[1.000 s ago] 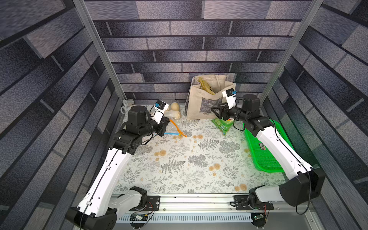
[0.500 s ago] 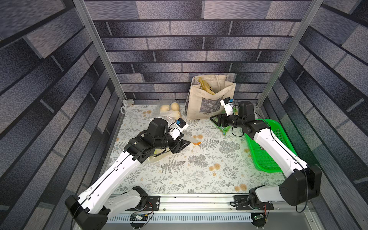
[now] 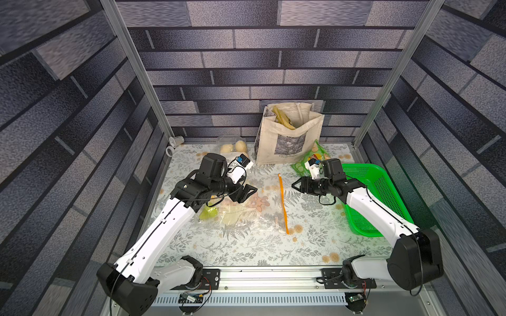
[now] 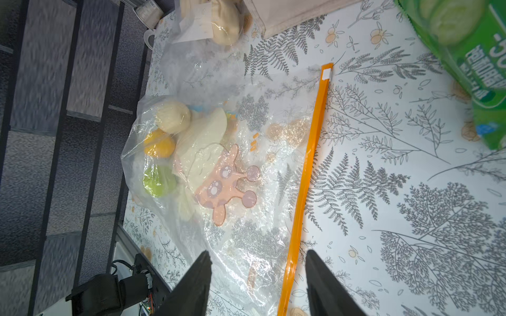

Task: Open the zip-top bag and take out the pear
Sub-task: Place the zipper food storage bag at the center of the board.

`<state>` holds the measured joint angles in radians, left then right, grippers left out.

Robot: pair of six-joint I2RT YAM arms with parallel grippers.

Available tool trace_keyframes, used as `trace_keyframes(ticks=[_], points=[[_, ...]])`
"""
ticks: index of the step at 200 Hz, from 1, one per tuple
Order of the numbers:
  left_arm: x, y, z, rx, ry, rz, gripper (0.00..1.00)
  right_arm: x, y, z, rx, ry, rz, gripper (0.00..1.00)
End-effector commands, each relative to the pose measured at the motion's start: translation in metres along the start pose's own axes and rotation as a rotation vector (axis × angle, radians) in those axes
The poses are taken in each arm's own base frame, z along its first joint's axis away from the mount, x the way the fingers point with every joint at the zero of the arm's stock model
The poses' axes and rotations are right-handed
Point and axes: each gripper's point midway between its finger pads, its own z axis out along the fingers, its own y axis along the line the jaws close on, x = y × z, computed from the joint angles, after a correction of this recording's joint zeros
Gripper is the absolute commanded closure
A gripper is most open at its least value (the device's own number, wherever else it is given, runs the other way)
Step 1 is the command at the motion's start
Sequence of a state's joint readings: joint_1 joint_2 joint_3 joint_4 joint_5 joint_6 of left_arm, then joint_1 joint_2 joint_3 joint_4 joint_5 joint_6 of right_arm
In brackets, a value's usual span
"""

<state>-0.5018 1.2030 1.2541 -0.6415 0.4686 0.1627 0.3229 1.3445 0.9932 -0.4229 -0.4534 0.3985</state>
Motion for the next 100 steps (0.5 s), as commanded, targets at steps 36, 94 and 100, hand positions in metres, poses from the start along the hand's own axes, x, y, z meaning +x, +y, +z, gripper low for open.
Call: trace_keyframes(ticks=[36,94,100], points=[[0.005,0.018,0.080,0.027,0.108,-0.256,0.31,0.024,-0.023,0.021,0.043,0.090,0.109,0.59],[0.043,0.035,0.128,-0.002,0.285,-0.405,0.35,0.027,-0.036,0.062,0.000,0.160,0.156,0.63],[0.048,0.036,0.132,-0.003,0.297,-0.414,0.35,0.026,-0.037,0.065,-0.006,0.158,0.162,0.65]])
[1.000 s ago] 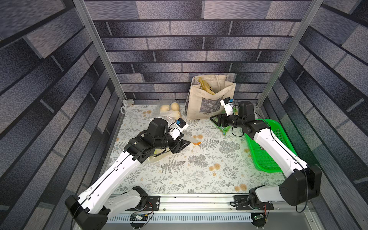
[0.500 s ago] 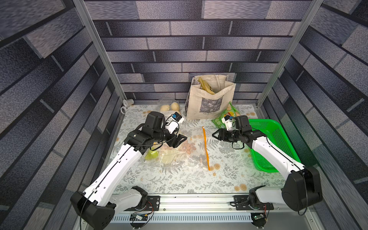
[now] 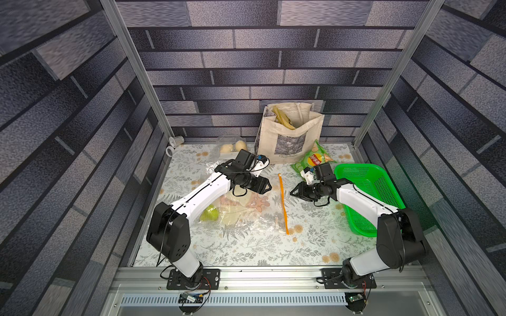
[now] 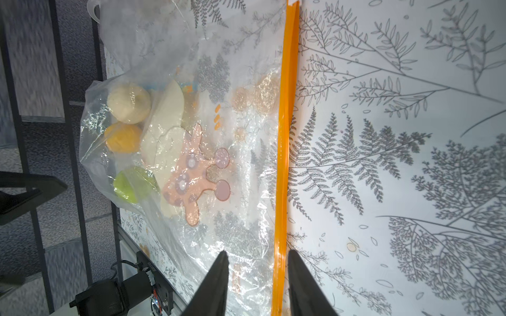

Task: Open the zip-top bag and take out the pear
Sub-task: Place the zipper food storage bag at the center of the board.

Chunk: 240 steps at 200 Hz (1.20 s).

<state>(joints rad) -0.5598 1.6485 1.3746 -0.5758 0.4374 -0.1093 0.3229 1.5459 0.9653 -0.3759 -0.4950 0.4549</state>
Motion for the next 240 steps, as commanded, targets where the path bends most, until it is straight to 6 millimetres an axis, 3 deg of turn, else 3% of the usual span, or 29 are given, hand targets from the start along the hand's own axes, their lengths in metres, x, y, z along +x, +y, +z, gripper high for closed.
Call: trace_keyframes(ticks=[1,36,95,165,240], points=[[0.005,0.004,0.010,-0.019,0.042,-0.072,0.35,-0.005,0.002,0.012,-0.041,0.001,0.011,0.65],[0.024,0.021,0.032,-0.059,0.108,-0.143,0.37,-0.004,-0.001,0.030,-0.085,0.022,0.043,0.72],[0.043,0.031,0.052,-0.086,0.170,-0.166,0.39,-0.013,-0.011,0.051,-0.087,0.016,0.088,0.68],[0.046,0.035,0.059,-0.101,0.187,-0.161,0.38,-0.034,-0.019,0.070,-0.073,-0.015,0.122,0.78],[0.044,0.035,0.056,-0.109,0.189,-0.147,0.38,-0.050,-0.016,0.086,-0.111,-0.026,0.121,0.78]])
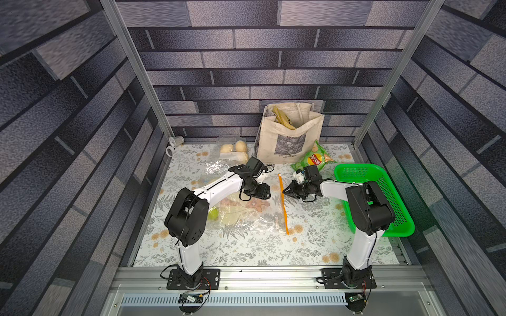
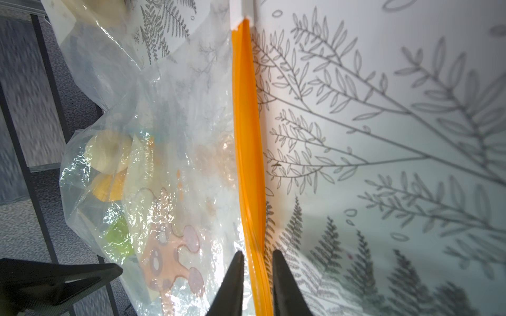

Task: Open the zip-top bag and take out the pear
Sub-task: Place the zipper food storage bag at the center of the board, then open the zipper of the food storage bag at the center of the board.

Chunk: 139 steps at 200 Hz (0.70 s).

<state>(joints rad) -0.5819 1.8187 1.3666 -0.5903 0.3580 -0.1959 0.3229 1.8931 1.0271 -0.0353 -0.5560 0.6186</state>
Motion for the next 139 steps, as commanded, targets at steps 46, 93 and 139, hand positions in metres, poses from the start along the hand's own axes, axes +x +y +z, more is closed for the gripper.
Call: trace_keyframes(ticks=[46,93,139], points=[[0.001,0.001,-0.002,-0.021,0.021,0.007,0.38,-0.007,0.004,0.012,-0.042,0.005,-0.003,0.77],[0.000,0.000,-0.001,-0.022,0.027,0.017,0.38,-0.008,0.014,0.011,-0.086,0.008,-0.038,0.79],[-0.001,0.001,0.001,-0.024,0.028,0.013,0.38,-0.009,0.030,0.009,-0.147,0.008,-0.075,0.88]])
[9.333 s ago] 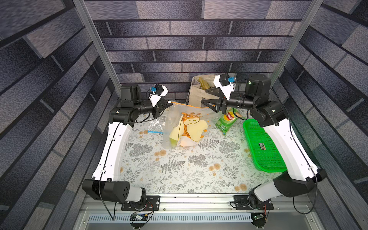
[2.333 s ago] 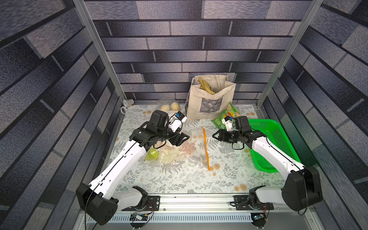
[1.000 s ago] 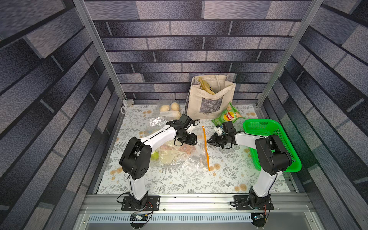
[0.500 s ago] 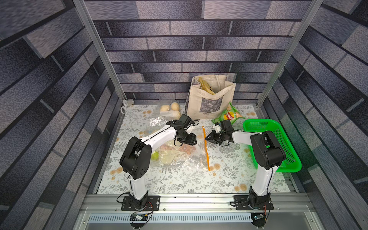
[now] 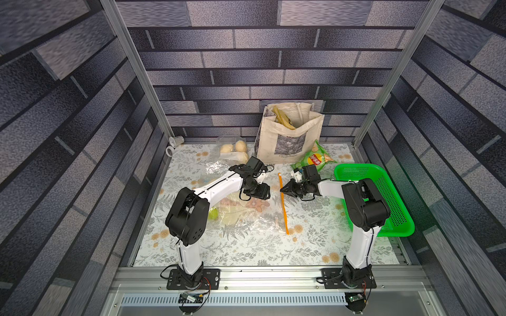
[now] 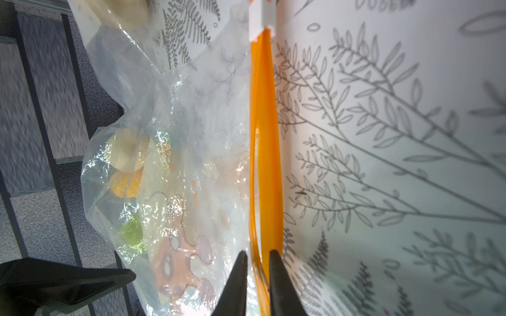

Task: Open the zip-top bag and take out the pear
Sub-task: Open the zipper of the food storage bag at the center of the board.

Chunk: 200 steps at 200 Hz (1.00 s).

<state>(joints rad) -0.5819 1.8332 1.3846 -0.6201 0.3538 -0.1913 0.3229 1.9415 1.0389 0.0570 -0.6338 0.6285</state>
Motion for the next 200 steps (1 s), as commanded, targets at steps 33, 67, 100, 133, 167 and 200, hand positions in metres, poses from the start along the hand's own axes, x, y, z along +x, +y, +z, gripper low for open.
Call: trace_keyframes(ticks=[33,67,100,133,167,200], points=[[-0.009,-0.003,-0.007,-0.017,-0.005,0.039,0.38,-0.006,0.032,-0.006,-0.083,-0.013,-0.080,1.00],[-0.027,-0.008,-0.027,0.016,-0.048,0.044,0.39,-0.002,0.056,-0.023,-0.109,-0.027,-0.129,1.00],[-0.049,-0.020,-0.043,0.032,-0.098,0.039,0.39,0.009,0.087,-0.034,-0.164,-0.013,-0.210,1.00],[-0.073,-0.023,-0.057,0.018,-0.184,-0.070,0.42,0.023,0.104,-0.034,-0.177,0.007,-0.272,1.00],[-0.077,-0.024,-0.054,0.004,-0.180,-0.148,0.48,0.026,0.110,-0.037,-0.174,-0.004,-0.285,1.00],[-0.074,-0.031,-0.042,0.011,-0.184,-0.172,0.50,0.027,0.115,-0.040,-0.179,-0.013,-0.300,0.99]])
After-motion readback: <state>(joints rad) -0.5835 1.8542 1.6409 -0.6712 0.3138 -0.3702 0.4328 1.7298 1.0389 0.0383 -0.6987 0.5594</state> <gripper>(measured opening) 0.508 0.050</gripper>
